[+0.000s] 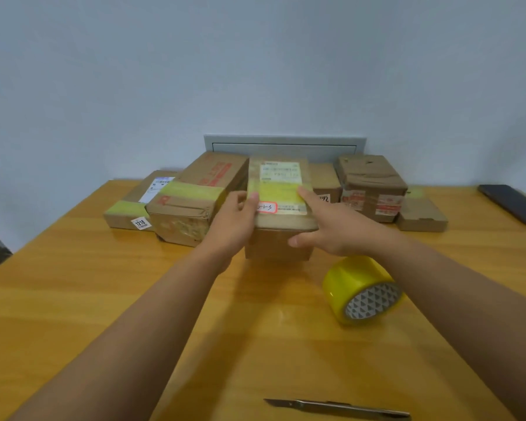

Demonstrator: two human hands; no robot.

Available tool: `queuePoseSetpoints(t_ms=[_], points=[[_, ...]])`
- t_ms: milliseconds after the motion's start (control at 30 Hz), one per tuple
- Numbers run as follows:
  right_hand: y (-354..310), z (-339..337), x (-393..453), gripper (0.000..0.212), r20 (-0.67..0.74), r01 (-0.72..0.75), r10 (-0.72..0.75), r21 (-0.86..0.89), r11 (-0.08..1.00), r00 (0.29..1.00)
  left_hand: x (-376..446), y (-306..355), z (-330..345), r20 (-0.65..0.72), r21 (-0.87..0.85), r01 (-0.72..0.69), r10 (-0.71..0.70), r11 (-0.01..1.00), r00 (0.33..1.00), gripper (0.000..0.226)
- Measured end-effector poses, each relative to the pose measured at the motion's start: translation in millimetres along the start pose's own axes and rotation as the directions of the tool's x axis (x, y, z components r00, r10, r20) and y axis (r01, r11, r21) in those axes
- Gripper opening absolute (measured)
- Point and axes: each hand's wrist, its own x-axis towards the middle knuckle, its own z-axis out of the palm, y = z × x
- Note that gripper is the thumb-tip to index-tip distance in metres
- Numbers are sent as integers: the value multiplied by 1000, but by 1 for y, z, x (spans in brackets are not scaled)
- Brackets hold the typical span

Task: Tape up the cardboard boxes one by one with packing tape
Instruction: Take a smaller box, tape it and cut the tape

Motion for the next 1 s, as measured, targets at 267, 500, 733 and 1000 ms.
queuePoseSetpoints(t_ms=[267, 500, 733, 1000], points=[[0, 13, 42, 91, 2, 19, -19, 5, 1000, 1000, -4, -25, 5, 136, 788, -304, 331, 535, 934, 43], [5, -6, 34, 64, -109, 36, -38, -23, 999, 993, -6, -20, 14, 188, 922, -300, 395, 245, 899, 55], [49, -16, 45, 43, -242, -50, 19, -124, 991, 970, 2, -38, 30, 243, 896, -344, 337, 280, 909, 66], [81, -12, 84, 52, -213, -40, -70, -471, 881, 974, 66, -30, 46, 253, 872, -322, 224, 368, 941, 76]])
